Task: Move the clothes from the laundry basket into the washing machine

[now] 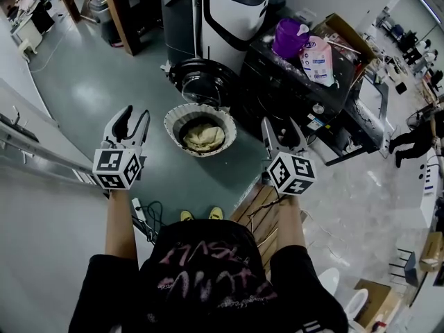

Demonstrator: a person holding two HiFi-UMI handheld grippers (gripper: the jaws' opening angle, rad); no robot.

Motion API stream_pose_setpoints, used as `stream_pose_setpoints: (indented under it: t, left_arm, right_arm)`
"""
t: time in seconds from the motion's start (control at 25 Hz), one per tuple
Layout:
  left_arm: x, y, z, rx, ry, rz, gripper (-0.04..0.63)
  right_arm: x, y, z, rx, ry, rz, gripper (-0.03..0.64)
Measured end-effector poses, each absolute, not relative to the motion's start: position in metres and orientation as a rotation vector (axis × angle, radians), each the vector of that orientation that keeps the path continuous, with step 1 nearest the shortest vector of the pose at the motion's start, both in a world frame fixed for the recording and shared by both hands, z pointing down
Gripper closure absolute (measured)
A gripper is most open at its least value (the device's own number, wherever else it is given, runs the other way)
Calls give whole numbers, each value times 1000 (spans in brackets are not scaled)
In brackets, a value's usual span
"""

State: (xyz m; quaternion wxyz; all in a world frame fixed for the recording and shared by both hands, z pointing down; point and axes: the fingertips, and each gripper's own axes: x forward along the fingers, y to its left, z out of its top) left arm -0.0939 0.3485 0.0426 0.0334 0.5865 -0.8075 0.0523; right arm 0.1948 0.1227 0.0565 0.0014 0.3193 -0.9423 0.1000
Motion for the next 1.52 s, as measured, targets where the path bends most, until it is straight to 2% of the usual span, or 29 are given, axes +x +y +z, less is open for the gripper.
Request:
stream_pose_setpoints:
  t: [0.72, 1.0, 1.52]
  left_arm:
    - [-75, 297, 55, 1793, -2472, 177, 405]
    - [-110, 263, 72, 1805, -2433, 168, 405]
    - [-235, 179, 121, 1858, -2256, 174, 405]
  right_arm:
    - [197, 76, 86, 925, -2952, 367, 342]
    - [165, 47, 98, 933, -2925, 381, 336]
    - [52, -13, 125, 1015, -2788, 403, 331]
